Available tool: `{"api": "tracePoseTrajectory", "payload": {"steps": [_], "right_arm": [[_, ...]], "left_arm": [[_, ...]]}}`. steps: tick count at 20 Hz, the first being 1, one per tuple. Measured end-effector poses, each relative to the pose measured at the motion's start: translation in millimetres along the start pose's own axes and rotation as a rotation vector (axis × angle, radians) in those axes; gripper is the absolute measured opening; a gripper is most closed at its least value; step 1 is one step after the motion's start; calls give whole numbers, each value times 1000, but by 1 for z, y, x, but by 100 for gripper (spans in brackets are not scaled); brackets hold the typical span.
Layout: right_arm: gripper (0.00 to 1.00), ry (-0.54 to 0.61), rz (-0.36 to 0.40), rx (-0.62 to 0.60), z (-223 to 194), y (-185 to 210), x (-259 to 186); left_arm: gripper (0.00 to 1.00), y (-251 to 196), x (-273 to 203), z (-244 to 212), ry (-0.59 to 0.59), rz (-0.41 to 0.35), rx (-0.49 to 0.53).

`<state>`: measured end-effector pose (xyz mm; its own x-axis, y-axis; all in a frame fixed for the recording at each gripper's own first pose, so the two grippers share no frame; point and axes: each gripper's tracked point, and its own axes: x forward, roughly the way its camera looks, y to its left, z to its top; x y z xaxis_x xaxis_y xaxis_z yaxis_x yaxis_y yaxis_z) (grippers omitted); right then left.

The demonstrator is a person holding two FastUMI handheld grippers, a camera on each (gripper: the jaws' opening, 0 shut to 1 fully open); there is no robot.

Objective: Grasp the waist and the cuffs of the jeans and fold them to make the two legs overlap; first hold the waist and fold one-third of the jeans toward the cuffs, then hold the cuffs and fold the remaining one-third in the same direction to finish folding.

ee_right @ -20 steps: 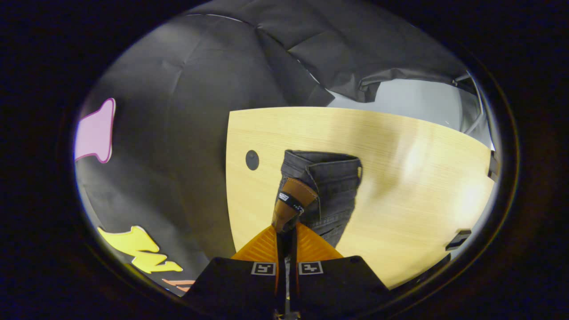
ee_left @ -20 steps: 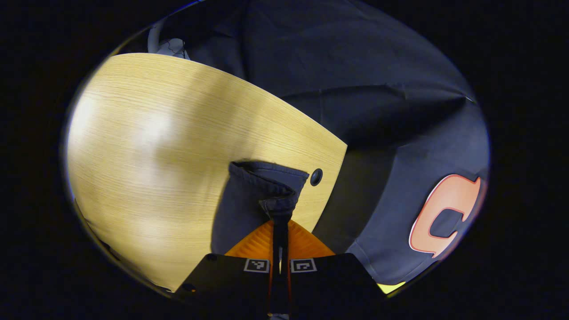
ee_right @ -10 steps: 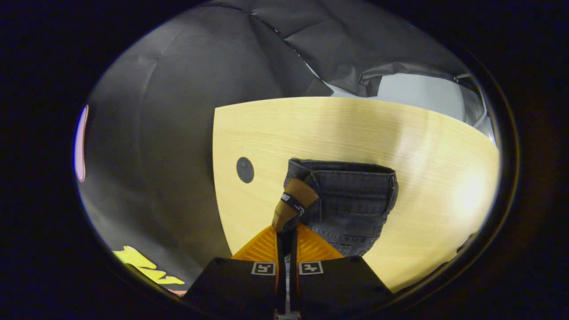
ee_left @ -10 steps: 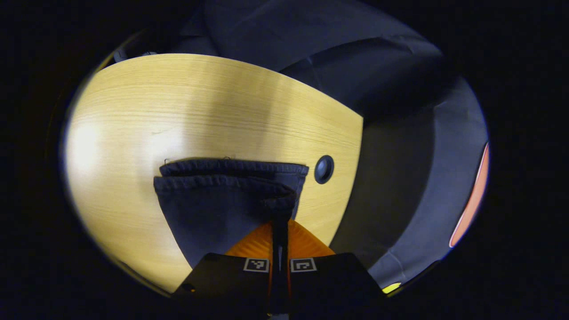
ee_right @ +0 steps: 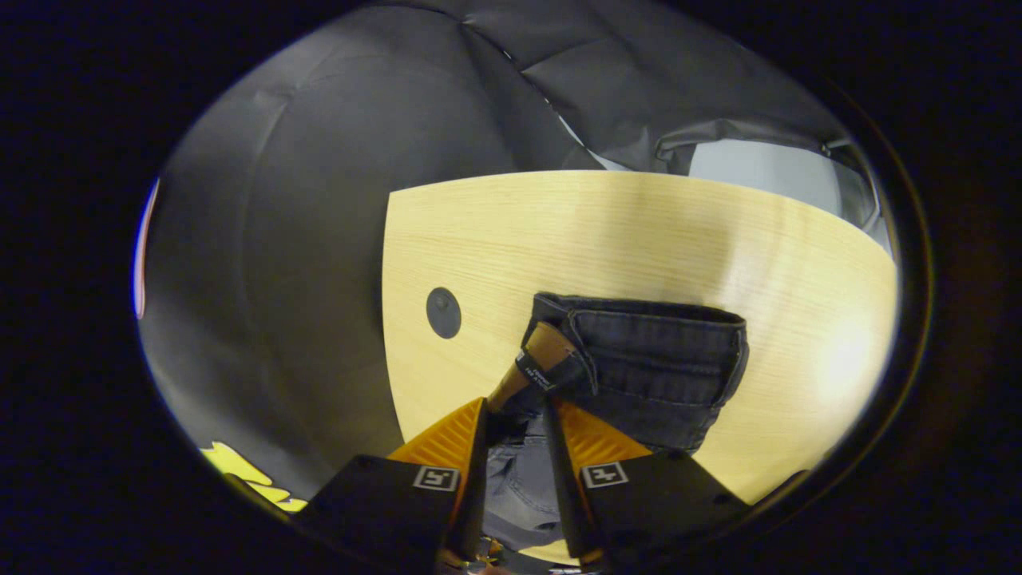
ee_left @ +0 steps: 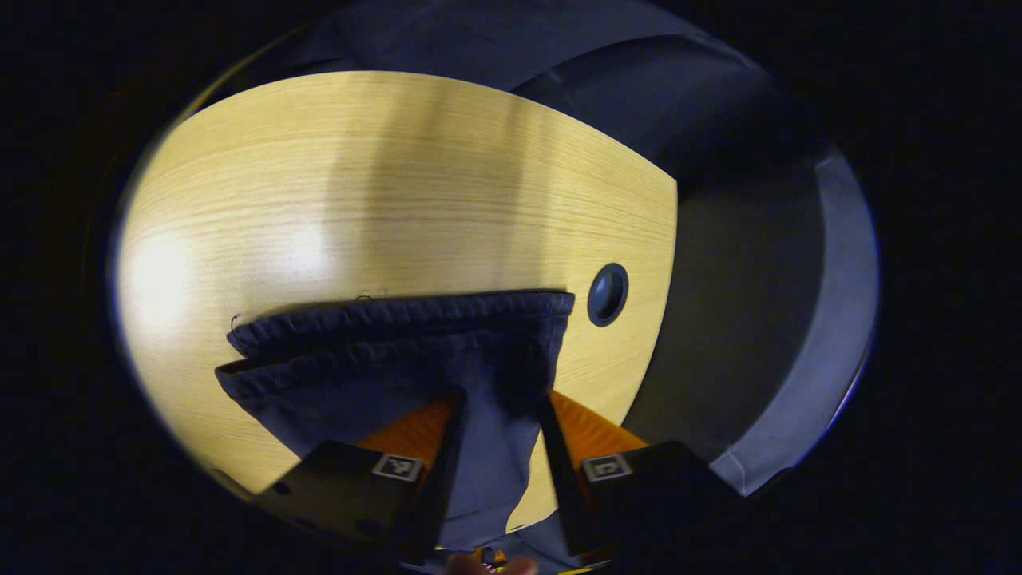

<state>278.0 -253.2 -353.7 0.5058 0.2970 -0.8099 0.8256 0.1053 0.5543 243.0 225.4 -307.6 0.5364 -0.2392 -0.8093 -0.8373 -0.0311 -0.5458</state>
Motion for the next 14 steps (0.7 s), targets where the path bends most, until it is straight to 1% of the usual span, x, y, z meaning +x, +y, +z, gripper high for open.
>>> {"api": "tracePoseTrajectory", "payload": {"steps": [1,2,3,4,5,6,8,9,10,12,13,14], "right_arm": [[51,-12,34,-7,0,9,-4],[68,-30,20,-40,2,7,-14],[86,-57,20,-77,3,4,-20],[86,-69,26,-111,1,5,-29],[94,-83,37,-147,-3,7,-39],[95,-102,44,-199,-7,6,-51],[94,-169,58,-363,-14,2,-80],[87,-211,65,-457,-18,2,-93],[94,-253,83,-549,-26,4,-109],[94,-332,124,-746,-45,8,-141],[94,-378,150,-840,-56,9,-158],[87,-424,179,-923,-70,11,-174]], "left_arm": [[68,-2,-7,-3,-7,24,23],[84,-5,-16,-8,-12,49,44],[100,-13,-26,-12,-12,40,57],[99,-26,-37,-19,-12,10,67],[99,-41,-52,-26,-16,-18,94],[99,-55,-70,-34,-30,-40,148],[99,-86,-111,-52,-92,-78,334],[100,-103,-134,-63,-131,-96,446],[99,-121,-158,-76,-171,-131,561],[100,-158,-211,-107,-270,-217,788],[99,-175,-237,-124,-334,-270,892],[98,-188,-260,-141,-394,-314,983]]}}
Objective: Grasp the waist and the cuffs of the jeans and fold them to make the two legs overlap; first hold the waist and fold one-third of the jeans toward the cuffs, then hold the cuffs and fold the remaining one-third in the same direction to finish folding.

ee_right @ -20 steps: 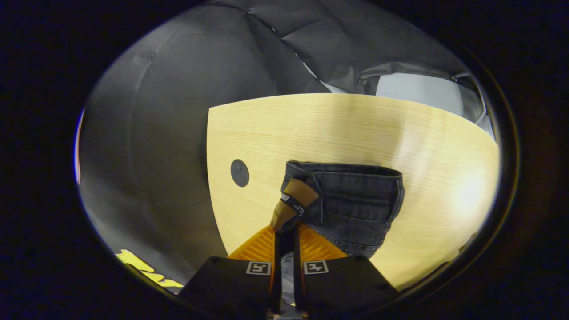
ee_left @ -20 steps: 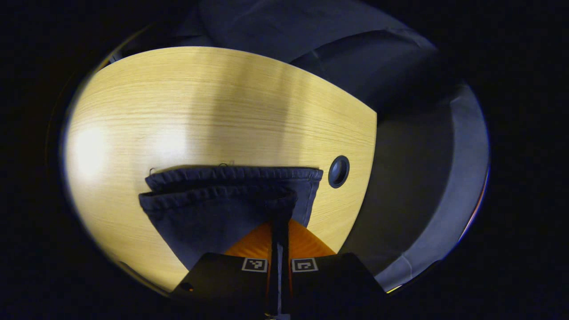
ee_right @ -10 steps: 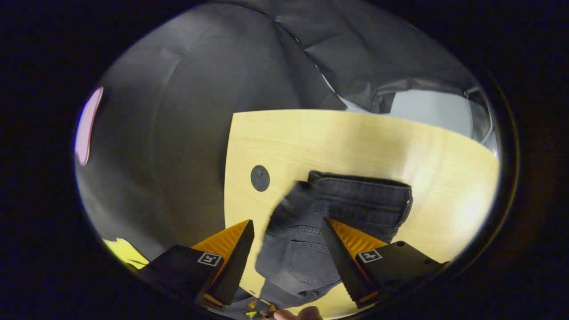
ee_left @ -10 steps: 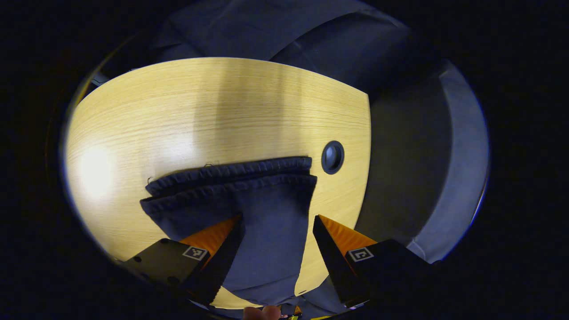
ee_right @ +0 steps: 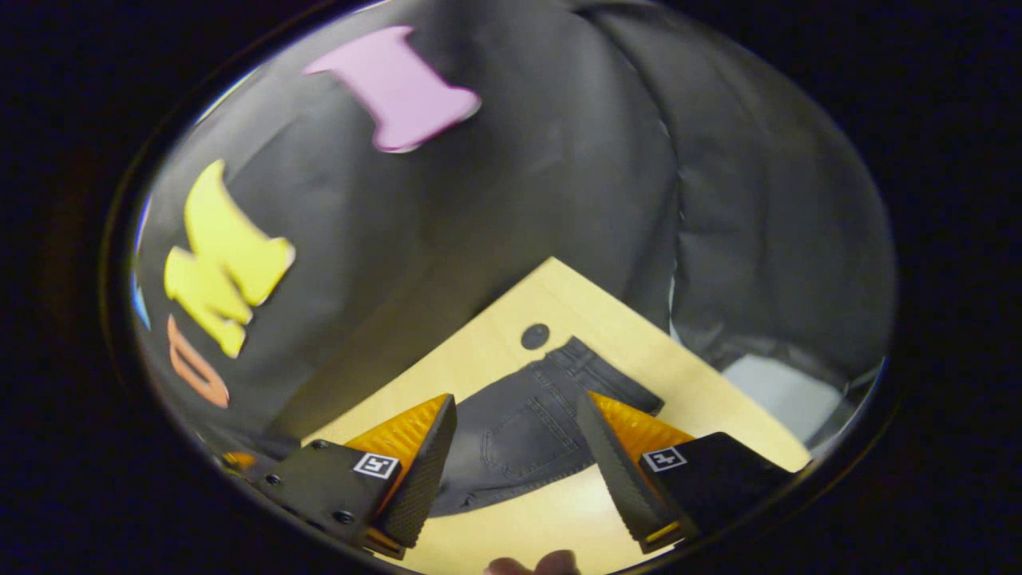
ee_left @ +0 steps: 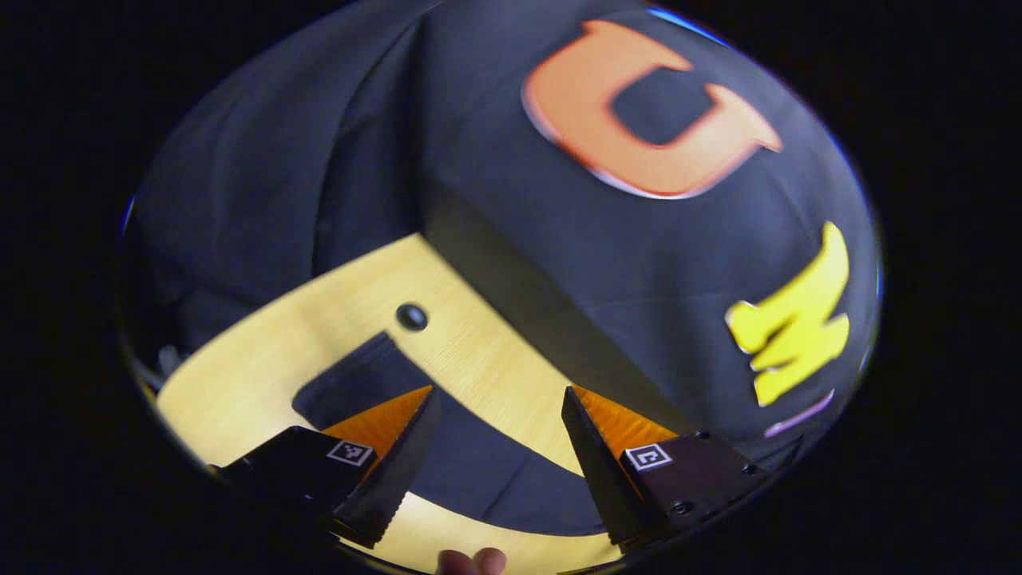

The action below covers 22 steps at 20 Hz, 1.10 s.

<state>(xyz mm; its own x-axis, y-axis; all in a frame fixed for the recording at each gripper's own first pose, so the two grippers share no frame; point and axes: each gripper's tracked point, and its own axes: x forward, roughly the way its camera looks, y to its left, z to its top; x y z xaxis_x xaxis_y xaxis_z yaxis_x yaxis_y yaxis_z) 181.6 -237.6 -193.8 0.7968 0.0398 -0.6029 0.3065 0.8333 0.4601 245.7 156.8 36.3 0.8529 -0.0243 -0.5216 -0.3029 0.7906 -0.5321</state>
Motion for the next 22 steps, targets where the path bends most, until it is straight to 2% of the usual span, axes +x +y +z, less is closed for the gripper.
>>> {"api": "tracePoseTrajectory", "payload": {"steps": [1,2,3,4,5,7,10,12,13,14,17,21,22], "right_arm": [[94,-47,18,-63,0,10,-18],[94,-93,36,-118,1,18,-33],[94,-138,35,-166,0,24,-49],[95,-178,26,-220,-7,27,-57],[94,-206,11,-276,-13,28,-66],[94,-261,9,-364,-22,33,-83],[95,-314,16,-449,-41,45,-89],[96,-339,25,-450,-42,45,-92],[100,-331,19,-444,-44,41,-91],[96,-312,8,-437,-48,37,-90],[96,-268,-23,-369,-51,23,-72],[96,-221,-62,-266,-66,-9,-49],[100,-206,-72,-249,-65,-21,-36]], "left_arm": [[99,-21,-17,8,-52,-26,88],[99,6,-17,3,-100,-39,165],[99,-34,-54,20,-146,-55,239],[99,-47,-59,15,-180,-63,299],[98,-63,-69,-5,-204,-73,344],[99,-82,-98,-15,-241,-96,398],[98,-99,-130,-54,-286,-126,464],[98,-109,-145,-68,-316,-139,526],[98,-109,-144,-78,-308,-149,534],[98,-110,-143,-87,-286,-158,528],[99,-115,-143,-104,-252,-166,510],[98,-125,-141,-107,-241,-171,539],[99,-124,-140,-109,-236,-165,549]]}}
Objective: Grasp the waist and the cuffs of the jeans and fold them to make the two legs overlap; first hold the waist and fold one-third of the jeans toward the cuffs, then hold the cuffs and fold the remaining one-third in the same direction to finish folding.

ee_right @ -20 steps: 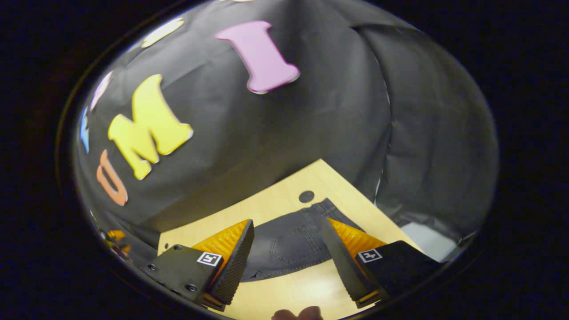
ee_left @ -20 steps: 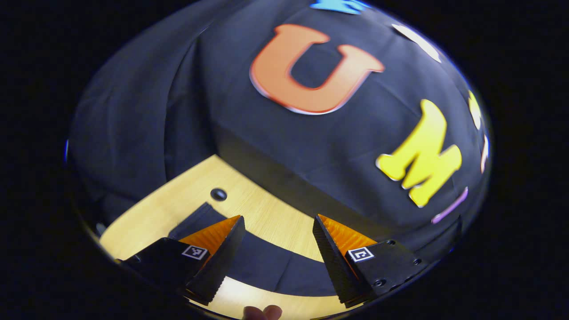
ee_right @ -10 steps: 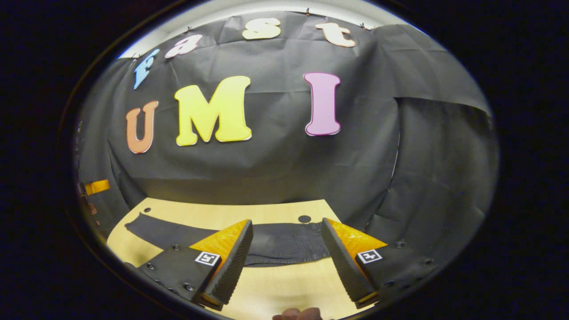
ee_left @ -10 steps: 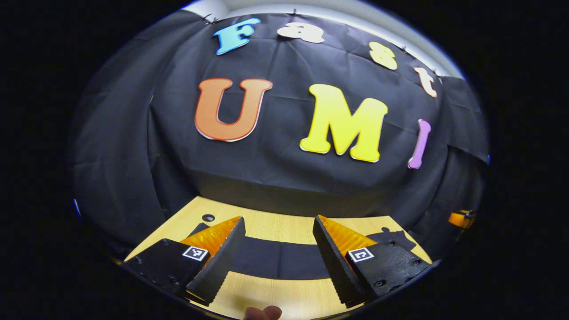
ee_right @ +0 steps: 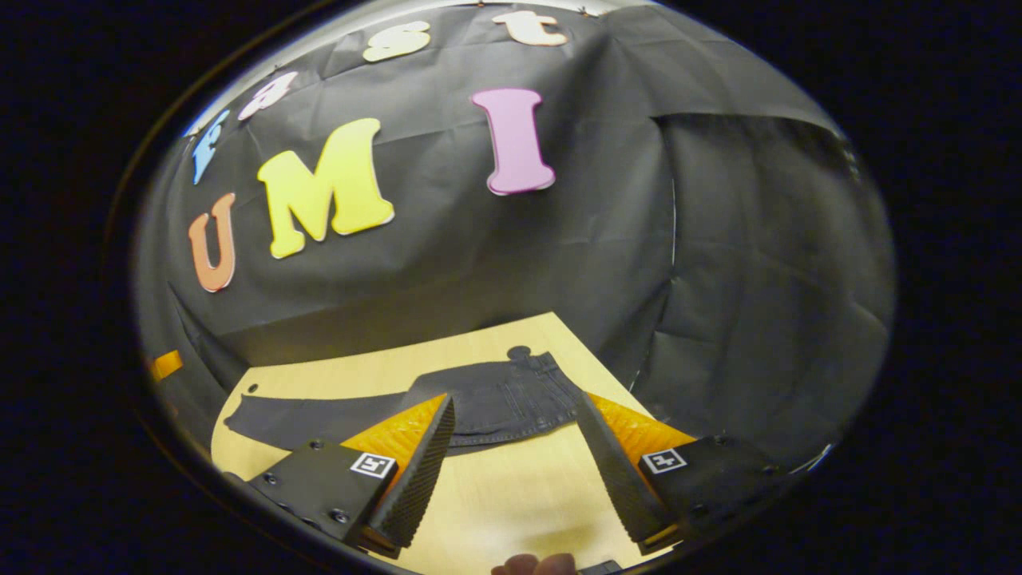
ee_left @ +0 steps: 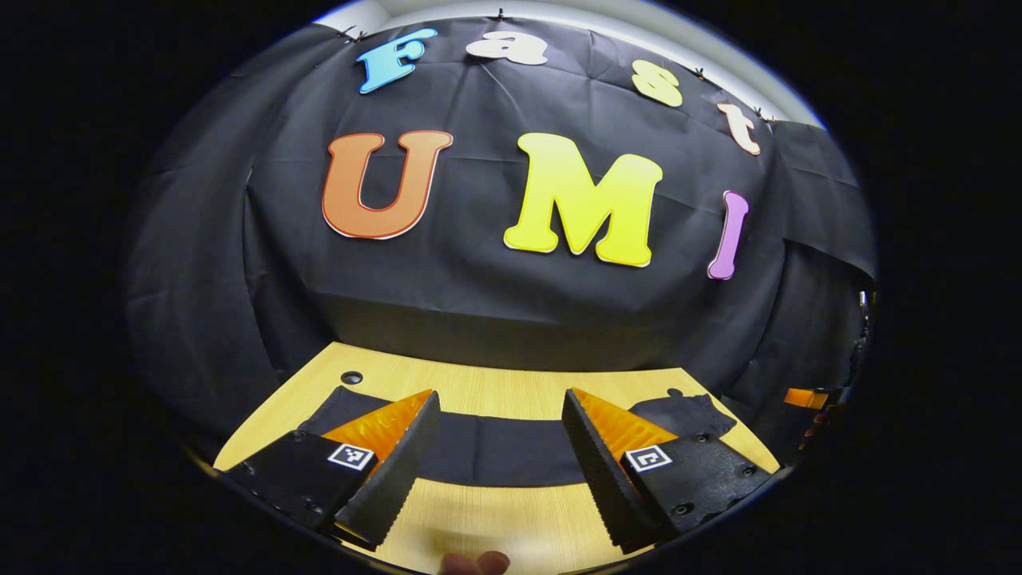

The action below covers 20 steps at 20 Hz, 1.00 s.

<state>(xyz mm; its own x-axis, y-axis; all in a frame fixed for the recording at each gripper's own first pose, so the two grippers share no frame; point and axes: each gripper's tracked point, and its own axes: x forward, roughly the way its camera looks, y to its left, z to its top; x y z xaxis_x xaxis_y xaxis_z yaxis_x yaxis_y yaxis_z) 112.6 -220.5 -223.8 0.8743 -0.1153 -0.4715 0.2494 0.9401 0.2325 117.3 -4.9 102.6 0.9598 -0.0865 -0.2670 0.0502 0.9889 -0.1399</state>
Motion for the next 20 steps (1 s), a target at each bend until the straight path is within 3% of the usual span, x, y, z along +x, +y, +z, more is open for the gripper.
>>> {"api": "tracePoseTrajectory", "payload": {"steps": [1,6,7,8,10,11,12,13,20], "right_arm": [[96,14,-9,22,-6,-8,15],[96,129,-70,173,-56,-47,109],[90,148,-85,216,-65,-55,126],[97,158,-101,251,-71,-62,140],[97,163,-129,293,-77,-76,160],[97,168,-140,307,-81,-81,167],[89,171,-145,331,-82,-84,173],[97,177,-150,352,-84,-85,178],[97,173,-139,383,-84,-85,189]], "left_arm": [[98,-2,2,-2,10,0,6],[99,-20,11,-1,66,0,16],[99,-20,14,3,68,7,19],[98,-21,17,4,73,14,22],[99,-23,22,9,77,28,11],[98,-23,24,9,79,35,5],[98,-24,26,8,88,39,2],[98,-25,27,5,95,43,3],[99,-24,37,-9,145,68,-42]]}}
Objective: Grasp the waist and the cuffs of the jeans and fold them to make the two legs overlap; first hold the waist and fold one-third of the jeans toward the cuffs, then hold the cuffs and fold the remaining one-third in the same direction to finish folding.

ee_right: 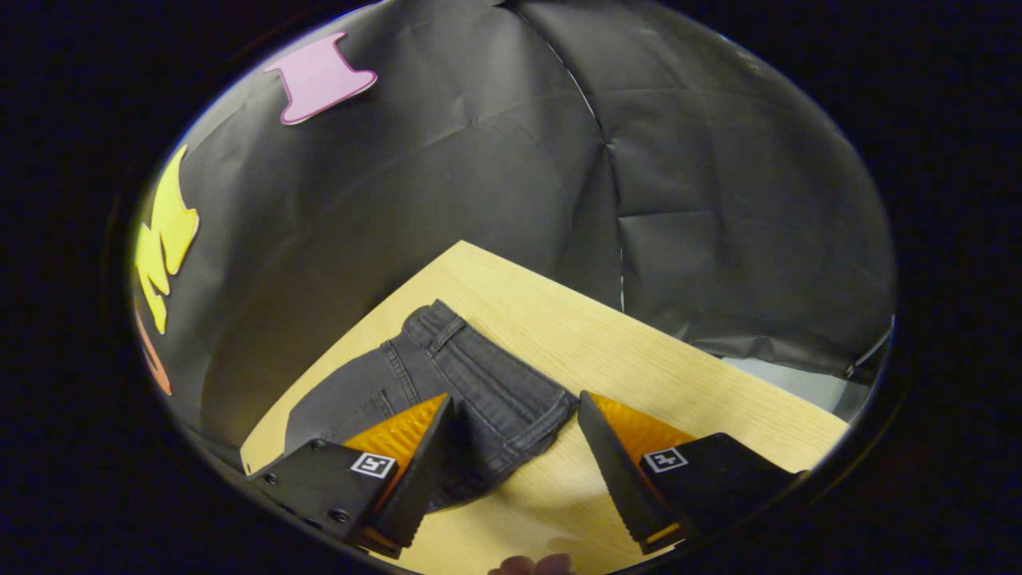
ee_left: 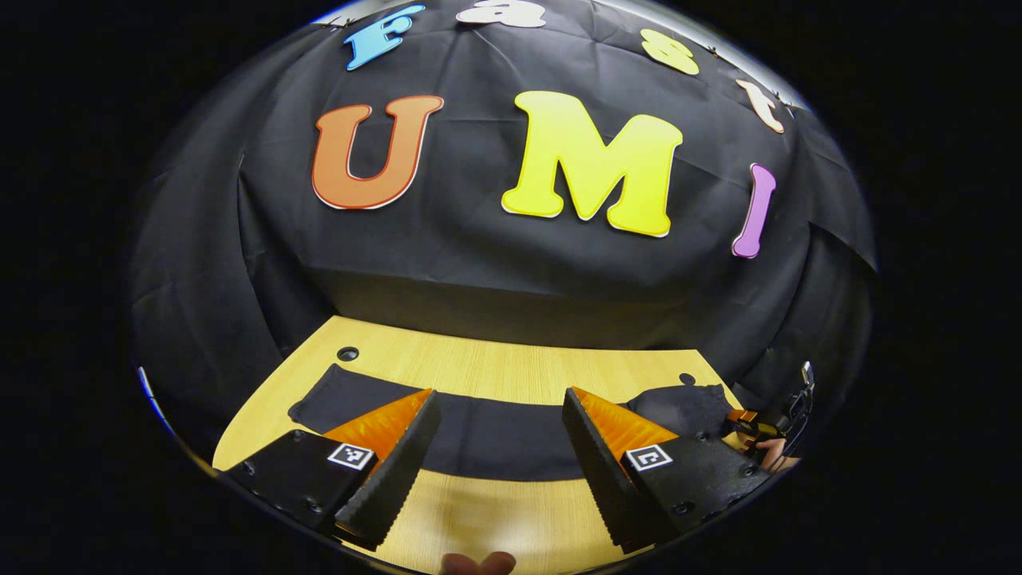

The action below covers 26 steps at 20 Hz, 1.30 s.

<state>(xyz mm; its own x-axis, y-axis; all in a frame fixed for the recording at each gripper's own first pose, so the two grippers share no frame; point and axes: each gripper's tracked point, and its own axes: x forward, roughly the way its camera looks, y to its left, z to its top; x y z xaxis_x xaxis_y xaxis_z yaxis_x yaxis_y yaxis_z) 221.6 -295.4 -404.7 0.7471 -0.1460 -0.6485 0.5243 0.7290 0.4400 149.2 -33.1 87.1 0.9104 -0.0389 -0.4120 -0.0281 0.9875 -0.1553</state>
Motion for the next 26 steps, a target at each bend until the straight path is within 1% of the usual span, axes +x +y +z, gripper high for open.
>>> {"api": "tracePoseTrajectory", "payload": {"steps": [1,2,3,4,5,6,7,8,9,12,13,16,17,18,19,21,22,23,24,26], "right_arm": [[97,-3,-8,-23,-1,0,2],[89,-10,-16,-50,0,0,1],[87,-9,-27,-76,2,-1,1],[84,11,-9,-78,0,3,3],[74,2,-13,-82,3,6,-5],[63,21,-14,-90,6,5,-10],[44,22,-10,-79,10,4,-11],[29,5,-11,-65,17,8,-9],[14,11,-21,-82,18,12,-13],[11,-27,-11,-182,38,38,-40],[6,-37,2,-204,44,49,-46],[5,-78,80,-248,60,93,-80],[1,-84,101,-275,64,112,-90],[5,-95,133,-299,67,134,-97],[5,-107,162,-328,68,156,-111],[5,-118,237,-380,59,206,-134],[1,-119,280,-405,50,233,-142],[9,-111,318,-423,39,258,-150],[5,-111,355,-438,27,282,-159],[5,-92,423,-481,-7,323,-178]], "left_arm": [[99,1,0,-1,4,1,-8],[99,3,0,-3,9,8,-14],[99,5,0,-5,13,11,-21],[99,7,-1,-6,15,15,-31],[99,10,-2,-7,20,20,-40],[99,12,-5,-8,22,28,-51],[99,16,-7,-9,20,33,-63],[99,20,-9,-10,17,39,-72],[99,25,-10,-11,14,46,-80],[99,38,-18,-13,5,64,-115],[99,42,-20,-15,0,69,-129],[99,58,-31,-15,-23,80,-169],[99,63,-35,-15,-32,84,-186],[99,70,-38,-18,-39,88,-205],[99,76,-43,-20,-49,95,-220],[99,93,-50,-26,-60,108,-253],[99,101,-55,-29,-63,114,-274],[99,111,-59,-32,-66,124,-294],[99,121,-63,-36,-66,137,-314],[99,144,-77,-44,-66,165,-340]]}}
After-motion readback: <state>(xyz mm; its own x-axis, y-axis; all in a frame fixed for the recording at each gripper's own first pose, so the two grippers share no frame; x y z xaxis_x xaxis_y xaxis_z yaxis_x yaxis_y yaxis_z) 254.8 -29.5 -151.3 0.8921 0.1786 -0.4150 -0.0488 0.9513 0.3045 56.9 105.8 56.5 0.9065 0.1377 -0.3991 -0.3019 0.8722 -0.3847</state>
